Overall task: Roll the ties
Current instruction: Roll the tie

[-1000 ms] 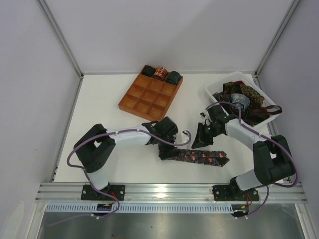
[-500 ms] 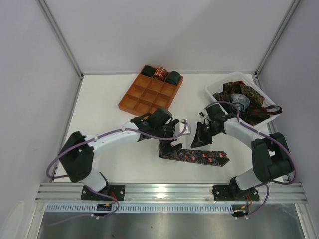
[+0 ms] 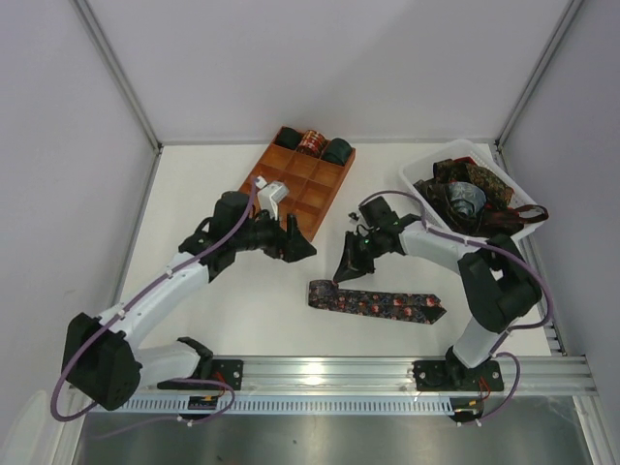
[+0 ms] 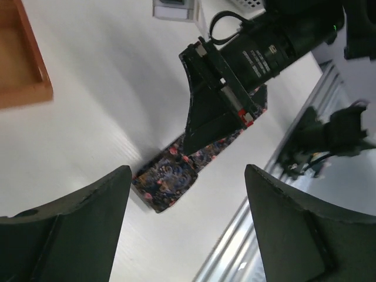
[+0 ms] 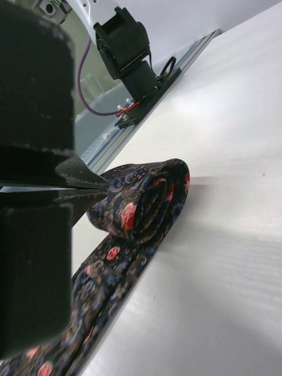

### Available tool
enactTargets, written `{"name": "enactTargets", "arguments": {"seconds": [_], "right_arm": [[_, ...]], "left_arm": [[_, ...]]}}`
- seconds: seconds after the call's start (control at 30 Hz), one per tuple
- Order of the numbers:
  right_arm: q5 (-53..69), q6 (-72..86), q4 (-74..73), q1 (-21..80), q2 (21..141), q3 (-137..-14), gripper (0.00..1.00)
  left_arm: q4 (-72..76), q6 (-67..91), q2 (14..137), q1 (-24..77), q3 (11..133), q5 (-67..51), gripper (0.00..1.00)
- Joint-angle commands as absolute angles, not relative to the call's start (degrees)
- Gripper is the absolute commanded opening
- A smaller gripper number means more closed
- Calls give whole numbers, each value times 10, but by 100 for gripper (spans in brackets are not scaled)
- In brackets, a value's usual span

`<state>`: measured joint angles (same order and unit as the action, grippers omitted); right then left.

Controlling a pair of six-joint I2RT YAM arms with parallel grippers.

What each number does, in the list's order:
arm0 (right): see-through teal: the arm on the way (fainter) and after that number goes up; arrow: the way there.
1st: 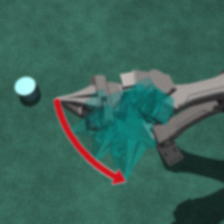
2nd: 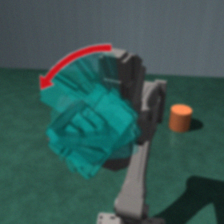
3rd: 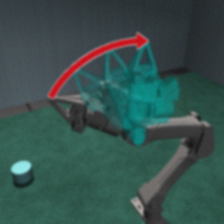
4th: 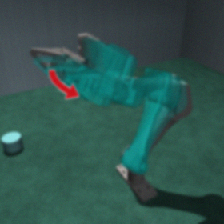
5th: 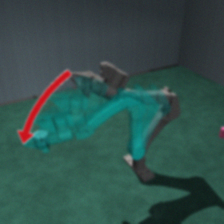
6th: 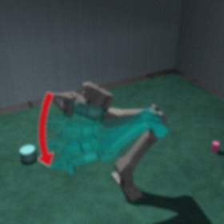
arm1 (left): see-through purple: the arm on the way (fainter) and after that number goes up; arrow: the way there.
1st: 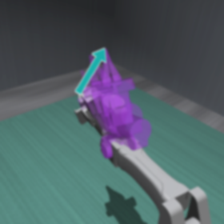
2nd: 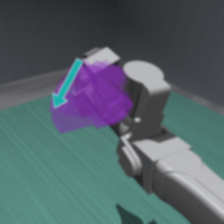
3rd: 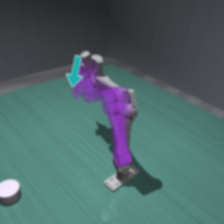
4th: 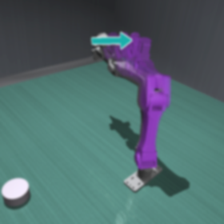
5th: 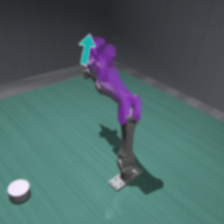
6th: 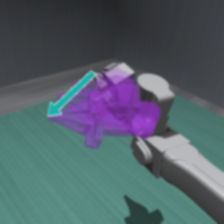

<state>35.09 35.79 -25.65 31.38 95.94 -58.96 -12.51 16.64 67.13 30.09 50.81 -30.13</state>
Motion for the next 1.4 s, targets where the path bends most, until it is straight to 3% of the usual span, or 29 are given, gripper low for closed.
{"name": "enactTargets", "arguments": {"seconds": [0.0, 0.13, 0.3, 0.33, 0.37, 0.7, 1.03, 1.37], "right_arm": [[356, 411, -211, 339, 976, -606, 0], [338, 420, -203, 364, 981, -600, 0], [327, 436, -192, 391, 983, -592, 0], [318, 436, -192, 393, 983, -588, 0], [317, 436, -192, 392, 982, -584, 0], [291, 432, -186, 393, 947, -530, 0], [293, 445, -136, 389, 941, -492, 0], [314, 460, -100, 370, 938, -451, 0]], "left_arm": [[-99, 356, 693, 264, 457, -365, 83], [-87, 393, 711, 250, 422, -388, 84], [-89, 452, 736, 244, 396, -376, 92], [-84, 463, 741, 243, 386, -376, 99], [-81, 471, 755, 243, 382, -379, 100], [-69, 475, 794, 243, 352, -396, 100], [-4, 475, 858, 250, 347, -418, 88], [88, 483, 926, 312, 346, -422, 86]]}}
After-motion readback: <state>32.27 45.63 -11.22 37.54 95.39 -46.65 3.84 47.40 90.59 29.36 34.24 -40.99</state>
